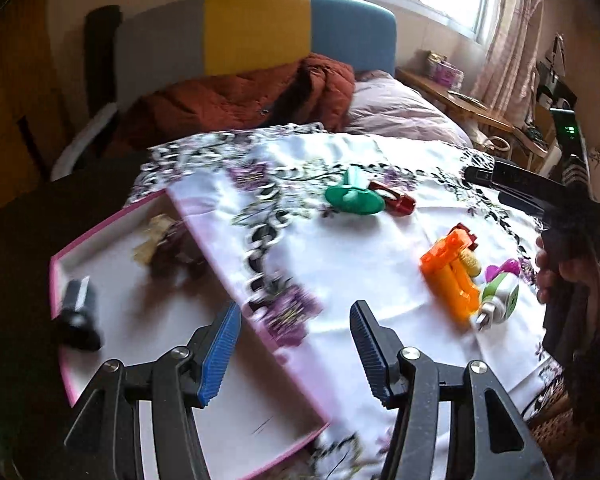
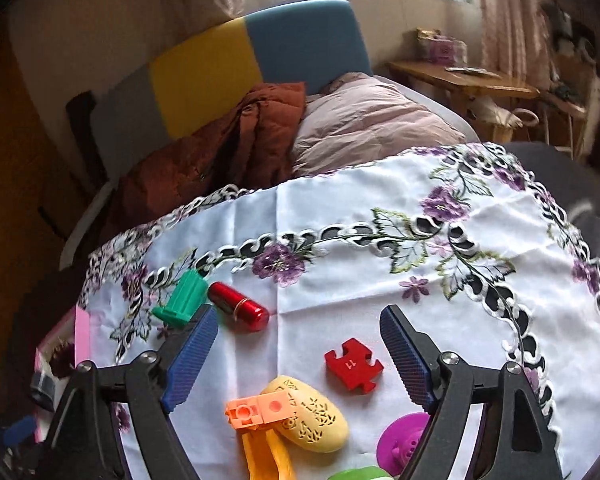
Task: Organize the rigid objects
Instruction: 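Grasp the green plunger toy with the left tool and lift it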
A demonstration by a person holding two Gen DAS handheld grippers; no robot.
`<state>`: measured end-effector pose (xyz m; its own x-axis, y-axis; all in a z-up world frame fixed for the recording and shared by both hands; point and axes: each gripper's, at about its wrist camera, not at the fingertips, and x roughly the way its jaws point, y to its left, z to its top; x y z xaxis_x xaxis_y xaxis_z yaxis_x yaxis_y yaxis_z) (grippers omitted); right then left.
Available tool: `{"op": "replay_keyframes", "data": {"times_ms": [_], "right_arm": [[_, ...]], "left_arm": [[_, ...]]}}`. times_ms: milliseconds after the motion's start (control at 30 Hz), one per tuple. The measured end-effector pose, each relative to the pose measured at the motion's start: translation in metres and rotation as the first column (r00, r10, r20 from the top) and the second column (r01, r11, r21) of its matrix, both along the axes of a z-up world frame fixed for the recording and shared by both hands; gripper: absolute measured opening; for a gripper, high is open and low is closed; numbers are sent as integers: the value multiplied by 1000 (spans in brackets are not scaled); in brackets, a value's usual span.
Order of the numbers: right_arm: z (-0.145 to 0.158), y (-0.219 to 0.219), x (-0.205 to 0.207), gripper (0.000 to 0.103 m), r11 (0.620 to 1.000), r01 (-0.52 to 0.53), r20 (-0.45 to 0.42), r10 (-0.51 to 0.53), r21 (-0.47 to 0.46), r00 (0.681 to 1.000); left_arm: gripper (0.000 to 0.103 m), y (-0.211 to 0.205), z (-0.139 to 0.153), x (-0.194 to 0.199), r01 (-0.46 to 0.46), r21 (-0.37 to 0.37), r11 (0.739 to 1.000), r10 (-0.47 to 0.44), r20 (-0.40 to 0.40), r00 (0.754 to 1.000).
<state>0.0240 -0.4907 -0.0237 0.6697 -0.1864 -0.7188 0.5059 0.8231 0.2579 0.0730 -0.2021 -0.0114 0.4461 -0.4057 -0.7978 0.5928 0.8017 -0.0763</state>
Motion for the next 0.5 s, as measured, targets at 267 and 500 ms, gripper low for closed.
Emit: {"op": "replay_keyframes", "data": {"times_ms": [267,500], "right_arm": [[1,-9,-4,85,999,31,10,-31,44,999],[0,-13,-4,85,997,32,21,-34,71,999]], "left_arm": [[58,-66,-8,46,65,-10,998,-65,-45,997],[58,-126,-21,86,126,29,992,-125,-49,991]]}}
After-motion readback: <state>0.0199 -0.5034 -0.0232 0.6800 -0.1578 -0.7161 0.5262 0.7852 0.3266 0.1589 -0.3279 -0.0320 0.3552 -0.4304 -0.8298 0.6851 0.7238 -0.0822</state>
